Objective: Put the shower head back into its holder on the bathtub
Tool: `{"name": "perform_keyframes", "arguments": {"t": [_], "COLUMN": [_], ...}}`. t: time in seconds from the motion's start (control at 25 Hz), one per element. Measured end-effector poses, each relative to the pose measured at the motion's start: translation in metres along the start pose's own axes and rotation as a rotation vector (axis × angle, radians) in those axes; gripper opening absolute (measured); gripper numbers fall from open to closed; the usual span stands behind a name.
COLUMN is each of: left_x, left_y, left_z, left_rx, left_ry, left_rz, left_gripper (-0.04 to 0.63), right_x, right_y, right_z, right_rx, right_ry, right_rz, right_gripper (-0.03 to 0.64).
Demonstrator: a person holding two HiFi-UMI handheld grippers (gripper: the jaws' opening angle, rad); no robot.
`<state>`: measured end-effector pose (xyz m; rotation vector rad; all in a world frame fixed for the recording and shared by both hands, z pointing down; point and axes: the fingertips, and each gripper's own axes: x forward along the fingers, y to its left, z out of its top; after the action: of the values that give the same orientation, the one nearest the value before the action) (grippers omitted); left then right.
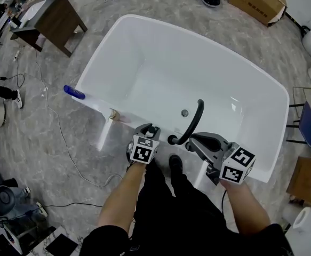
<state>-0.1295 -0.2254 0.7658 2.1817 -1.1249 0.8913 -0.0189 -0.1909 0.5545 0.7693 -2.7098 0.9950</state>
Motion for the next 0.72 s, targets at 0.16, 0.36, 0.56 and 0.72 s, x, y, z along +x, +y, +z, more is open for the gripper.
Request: {"name": "perform_keyframes", "arguments": {"t": [0.16,0.36,0.56,0.72], "left_x": [0.005,0.009,0.011,0.004], "left_y": [0.0,0.001,0.001,0.001], "left_z": [-0.01,-0.013,-0.006,-0.002], "left_rx": [0.006,0.016,0.022,0.027], "left_ry": [0.046,0.048,0.042,0.029], "left_rz": [-0.006,-0.008,-0.007,0.005], "left_gripper": [0.152,0.152,0.154,0.211], "right_x": [-0.003,-0.008,-0.013,-0.013], "right_y": [-0.001,-0.005,-0.007,-0.007], "right_z": [-0.001,-0.003,-0.001,0.006], "right_rx": [0.006,0.01,0.013,0.005], "right_ry": [-0.004,-0.012,-0.016,-0.029], "right_rz": [-0.01,-0.024,-0.036,-0.032], "right_gripper": [0.04,0.04,0.04,0.04]}}
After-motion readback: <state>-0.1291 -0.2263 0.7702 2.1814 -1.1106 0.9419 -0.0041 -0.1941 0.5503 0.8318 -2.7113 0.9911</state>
